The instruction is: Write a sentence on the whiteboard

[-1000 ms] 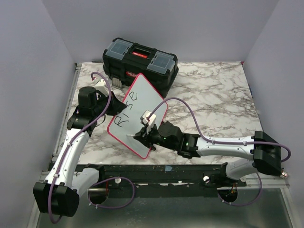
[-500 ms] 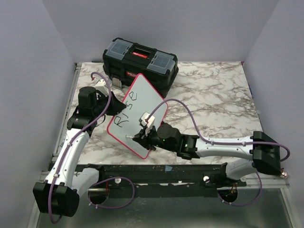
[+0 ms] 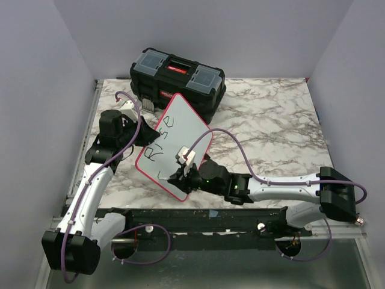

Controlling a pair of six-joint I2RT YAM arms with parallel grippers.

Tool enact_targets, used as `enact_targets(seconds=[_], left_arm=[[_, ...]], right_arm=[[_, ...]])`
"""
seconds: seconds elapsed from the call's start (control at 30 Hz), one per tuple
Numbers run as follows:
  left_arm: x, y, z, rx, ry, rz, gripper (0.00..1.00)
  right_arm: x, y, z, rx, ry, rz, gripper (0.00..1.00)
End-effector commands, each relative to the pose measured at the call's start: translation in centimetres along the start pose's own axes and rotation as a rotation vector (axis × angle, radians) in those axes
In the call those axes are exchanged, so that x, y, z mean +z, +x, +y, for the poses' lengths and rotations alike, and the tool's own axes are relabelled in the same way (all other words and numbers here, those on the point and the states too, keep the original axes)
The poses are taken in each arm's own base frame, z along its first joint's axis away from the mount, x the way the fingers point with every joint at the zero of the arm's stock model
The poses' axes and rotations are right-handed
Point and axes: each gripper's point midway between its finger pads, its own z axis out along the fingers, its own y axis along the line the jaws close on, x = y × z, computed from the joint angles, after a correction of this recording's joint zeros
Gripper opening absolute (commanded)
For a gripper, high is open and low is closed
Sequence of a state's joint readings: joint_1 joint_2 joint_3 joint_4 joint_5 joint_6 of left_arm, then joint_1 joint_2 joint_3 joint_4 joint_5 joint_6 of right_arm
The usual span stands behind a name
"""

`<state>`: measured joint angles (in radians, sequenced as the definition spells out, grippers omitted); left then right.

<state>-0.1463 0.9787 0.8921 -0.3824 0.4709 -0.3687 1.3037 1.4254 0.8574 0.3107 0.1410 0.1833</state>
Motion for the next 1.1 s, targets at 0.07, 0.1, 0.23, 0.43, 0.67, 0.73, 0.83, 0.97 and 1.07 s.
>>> enact_targets(seconds=[0.07,0.1,0.23,0.43,0.67,0.73,0.83,0.97,1.07], left_arm=[[0.1,0.3,0.5,0.090,-0.023,0.014,0.00],[0.1,0.3,0.5,0.089,-0.023,0.016,0.00],[0.0,0.3,0.5,0.090,-0.025,0.015,0.00],[0.1,0.3,0.4,0.092,-0.025,0.015,0.00],[0.1,0.4,0.4,0.094,-0.025,0.018,0.00],[0.1,0.4,0.4,0.094,-0.025,0.016,0.00],[0.0,0.4,0.4,0.094,-0.024,0.018,0.00],[0.1,0.4,0.3,0.095,-0.023,0.017,0.00],[0.1,0.4,0.3,0.095,-0.023,0.017,0.00]], right_arm=[[-0.8,3.5,0.1,0.017,-0.003,0.076,0.01],[-1.0,3.8,0.0,0.021,-0.001,0.081,0.01],[-1.4,4.5,-0.5,0.023,0.016,0.091,0.01],[-1.6,4.7,-1.5,0.021,0.072,0.090,0.01],[-1.4,4.3,-2.7,0.019,0.147,0.080,0.01],[-1.2,3.9,-3.0,0.019,0.166,0.074,0.01],[-1.0,3.4,-3.3,0.016,0.192,0.067,0.01],[-0.8,3.1,-3.6,0.012,0.215,0.065,0.01],[-0.7,3.1,-3.8,0.009,0.227,0.066,0.01]])
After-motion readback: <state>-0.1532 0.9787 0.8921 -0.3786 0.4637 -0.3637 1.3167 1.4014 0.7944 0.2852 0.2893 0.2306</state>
